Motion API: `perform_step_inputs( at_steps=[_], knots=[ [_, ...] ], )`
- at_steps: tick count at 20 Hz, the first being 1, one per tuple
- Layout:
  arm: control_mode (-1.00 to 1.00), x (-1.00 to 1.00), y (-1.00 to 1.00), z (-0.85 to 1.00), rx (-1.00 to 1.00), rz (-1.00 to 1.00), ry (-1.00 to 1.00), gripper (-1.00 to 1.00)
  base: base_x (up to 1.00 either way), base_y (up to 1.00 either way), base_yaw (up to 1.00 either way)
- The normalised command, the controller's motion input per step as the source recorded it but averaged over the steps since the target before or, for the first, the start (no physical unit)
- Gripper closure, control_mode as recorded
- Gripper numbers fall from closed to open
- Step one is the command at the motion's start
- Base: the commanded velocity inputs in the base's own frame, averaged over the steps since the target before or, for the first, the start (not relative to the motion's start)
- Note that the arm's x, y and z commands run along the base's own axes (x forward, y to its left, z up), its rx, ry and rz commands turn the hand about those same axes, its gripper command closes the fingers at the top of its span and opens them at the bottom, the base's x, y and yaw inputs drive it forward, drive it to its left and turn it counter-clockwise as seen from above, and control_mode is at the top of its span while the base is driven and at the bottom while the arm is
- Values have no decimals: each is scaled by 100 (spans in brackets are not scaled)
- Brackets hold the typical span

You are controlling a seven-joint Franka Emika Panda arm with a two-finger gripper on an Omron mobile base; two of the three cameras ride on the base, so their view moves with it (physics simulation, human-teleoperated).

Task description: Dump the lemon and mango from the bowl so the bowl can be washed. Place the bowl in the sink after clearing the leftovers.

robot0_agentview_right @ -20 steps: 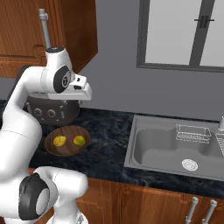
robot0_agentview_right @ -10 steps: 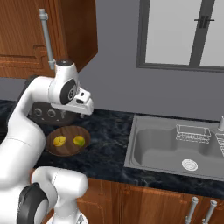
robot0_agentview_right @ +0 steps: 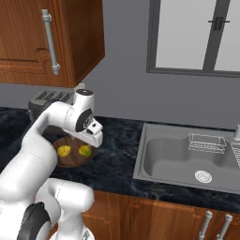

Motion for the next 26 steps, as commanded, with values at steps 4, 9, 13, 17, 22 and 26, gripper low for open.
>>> perform_step_inputs(
  at_steps=[4, 9, 13, 17, 22, 26],
  knots=[
    [-100, 9, 0, -65, 0, -11, 26, -100, 0, 0, 0],
    [-100, 16, 0, -45, 1, -6, 11, -100, 0, 0, 0],
    [-100, 11, 0, -34, 4, 0, 0, -100, 0, 0, 0],
    [-100, 14, 2, -39, 0, 0, 0, -100, 0, 0, 0],
    [-100, 15, 4, -39, 0, 0, 0, -100, 0, 0, 0],
    [-100, 11, 3, -27, 0, 0, 0, -100, 0, 0, 0]
  ],
)
